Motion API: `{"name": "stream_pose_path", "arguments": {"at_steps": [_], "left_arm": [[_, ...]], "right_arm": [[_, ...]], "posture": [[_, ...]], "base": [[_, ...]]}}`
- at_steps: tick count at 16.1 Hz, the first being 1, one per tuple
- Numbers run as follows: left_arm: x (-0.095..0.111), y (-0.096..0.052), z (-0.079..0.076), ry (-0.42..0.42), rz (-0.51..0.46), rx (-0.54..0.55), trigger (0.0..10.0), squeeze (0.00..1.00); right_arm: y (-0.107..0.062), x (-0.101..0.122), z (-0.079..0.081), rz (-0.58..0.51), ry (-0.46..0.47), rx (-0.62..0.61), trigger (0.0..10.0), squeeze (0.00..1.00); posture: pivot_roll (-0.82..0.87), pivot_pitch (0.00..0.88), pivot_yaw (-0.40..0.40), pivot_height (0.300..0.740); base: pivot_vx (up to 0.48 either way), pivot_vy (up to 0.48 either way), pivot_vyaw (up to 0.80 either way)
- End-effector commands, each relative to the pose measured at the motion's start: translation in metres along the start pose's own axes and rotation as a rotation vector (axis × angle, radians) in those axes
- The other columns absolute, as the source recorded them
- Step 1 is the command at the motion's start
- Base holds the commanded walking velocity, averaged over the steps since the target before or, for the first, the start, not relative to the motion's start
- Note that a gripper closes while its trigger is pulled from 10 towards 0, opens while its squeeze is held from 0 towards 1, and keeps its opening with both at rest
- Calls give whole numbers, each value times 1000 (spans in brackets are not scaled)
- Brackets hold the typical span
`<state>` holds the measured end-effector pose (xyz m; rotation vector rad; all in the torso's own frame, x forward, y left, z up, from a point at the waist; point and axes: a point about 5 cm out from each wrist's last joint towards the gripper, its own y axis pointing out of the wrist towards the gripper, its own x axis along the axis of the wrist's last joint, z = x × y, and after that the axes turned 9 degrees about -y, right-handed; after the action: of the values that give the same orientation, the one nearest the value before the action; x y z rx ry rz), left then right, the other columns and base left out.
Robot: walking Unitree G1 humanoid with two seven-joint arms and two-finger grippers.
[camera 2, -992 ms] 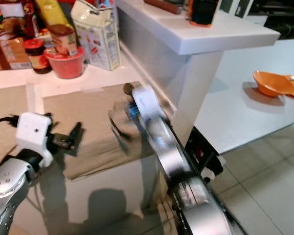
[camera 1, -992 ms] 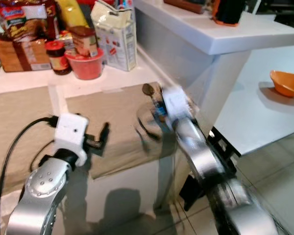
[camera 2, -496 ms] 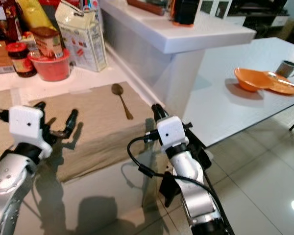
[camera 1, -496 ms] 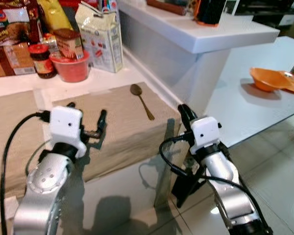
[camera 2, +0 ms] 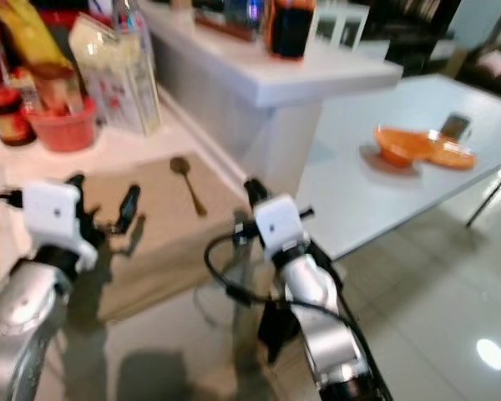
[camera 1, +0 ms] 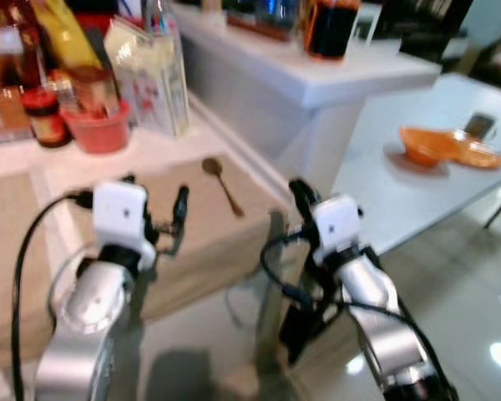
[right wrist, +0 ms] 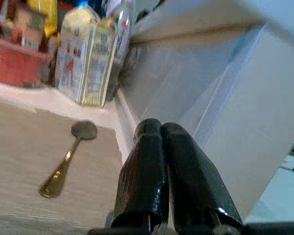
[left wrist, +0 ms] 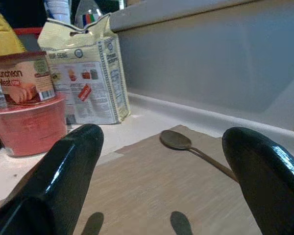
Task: Setting the table
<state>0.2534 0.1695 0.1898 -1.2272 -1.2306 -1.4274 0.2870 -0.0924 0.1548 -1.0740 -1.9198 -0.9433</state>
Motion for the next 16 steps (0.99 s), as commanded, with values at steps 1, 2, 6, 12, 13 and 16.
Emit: {"name": "stream_pose_path", "arguments": {"at_steps": [1,2,6,12,13,16], "left_arm": [[1,1,3,26,7,11,10000,0],[0,1,2,30,15,10,10000,0],[-1,2,2,30,17,47,10000,0],[1,5,-4,24,13,34,10000,0],[1,6,-4,34,14,34,10000,0],[1,6,-4,34,14,34,10000,0]], "right_arm": [[4,-1,3,19,6,15,10000,0],[4,-2,3,24,5,18,10000,0],[7,-5,6,52,20,49,10000,0],[22,-15,14,148,154,114,10000,1000],[26,-17,14,165,207,118,10000,1000],[26,-17,14,165,207,118,10000,1000]], "posture": [[89,0,-76,732],[90,0,-77,732],[90,0,-78,732],[87,0,-74,732],[87,0,-74,732],[87,0,-74,732]], "base": [[454,0,0],[454,0,0],[224,0,0],[0,0,0],[0,0,0],[0,0,0]]}}
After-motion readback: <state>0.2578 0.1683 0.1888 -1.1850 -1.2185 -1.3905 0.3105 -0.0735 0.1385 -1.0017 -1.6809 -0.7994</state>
